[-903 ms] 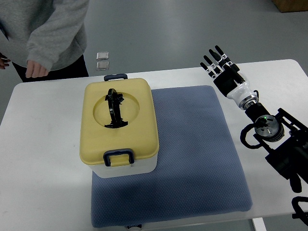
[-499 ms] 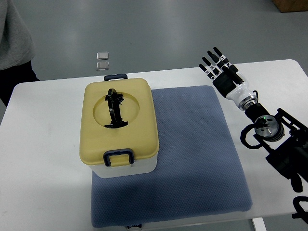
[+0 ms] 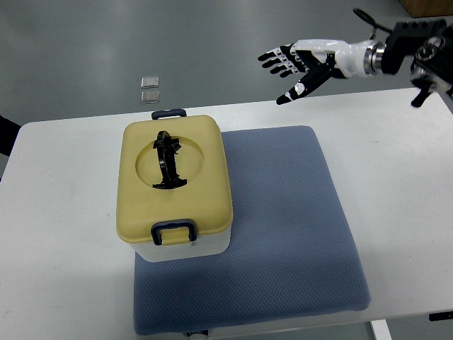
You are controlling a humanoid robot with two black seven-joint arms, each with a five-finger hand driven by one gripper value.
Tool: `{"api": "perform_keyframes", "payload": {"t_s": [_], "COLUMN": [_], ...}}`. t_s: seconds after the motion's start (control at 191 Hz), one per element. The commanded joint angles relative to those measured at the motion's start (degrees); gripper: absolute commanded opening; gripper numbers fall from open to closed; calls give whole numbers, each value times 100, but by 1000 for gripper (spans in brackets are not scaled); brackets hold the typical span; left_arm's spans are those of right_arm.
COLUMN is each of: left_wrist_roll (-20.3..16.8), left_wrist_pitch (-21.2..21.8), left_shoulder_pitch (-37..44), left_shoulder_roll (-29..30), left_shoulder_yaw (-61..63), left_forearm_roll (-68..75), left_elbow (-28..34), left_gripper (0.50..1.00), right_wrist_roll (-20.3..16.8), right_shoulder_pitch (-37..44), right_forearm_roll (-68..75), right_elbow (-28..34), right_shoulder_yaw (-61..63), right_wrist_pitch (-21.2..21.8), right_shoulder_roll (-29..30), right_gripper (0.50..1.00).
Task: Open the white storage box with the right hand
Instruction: 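Move the right hand over the box toward the black lid handle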
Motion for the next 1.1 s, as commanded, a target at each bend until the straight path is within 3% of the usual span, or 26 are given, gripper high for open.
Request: {"api": "perform_keyframes", "payload": {"t_s": [0.0, 0.084, 0.163, 0.357, 0.677, 1.097], "left_wrist_roll": [-1, -1, -1, -1, -1, -1], "left_wrist_pitch": [-4, -4, -4, -4, -4, -4], "left_shoulder_pitch": [-25, -25, -25, -25, -25, -25], "left_shoulder_roll": [0, 0, 0, 0, 0, 0], "left_shoulder_yaw": [0, 0, 0, 0, 17, 8], "left_forearm_roll": [1, 1, 9, 1, 9, 9], "left_elbow": [0, -9, -9, -9, -9, -9], "left_gripper": [1000, 1000, 1000, 1000, 1000, 1000], "right_wrist_roll": [156, 411, 473, 948, 1448, 1501], "right_shoulder_pitch": [972, 1271, 1403, 1429, 1219, 902], "right_forearm_roll": [-1026, -1395, -1571, -1677, -2459, -2987], "right_elbow": [607, 1284, 1521, 1548, 1557, 1548], "right_shoulder_yaw": [-641, -712, -703, -650, -668, -668], "right_wrist_pitch": [43, 43, 43, 43, -803, -1154], "right_shoulder_roll": [18, 80, 352, 967, 1275, 1442], "right_gripper": [942, 942, 942, 942, 942, 942]}}
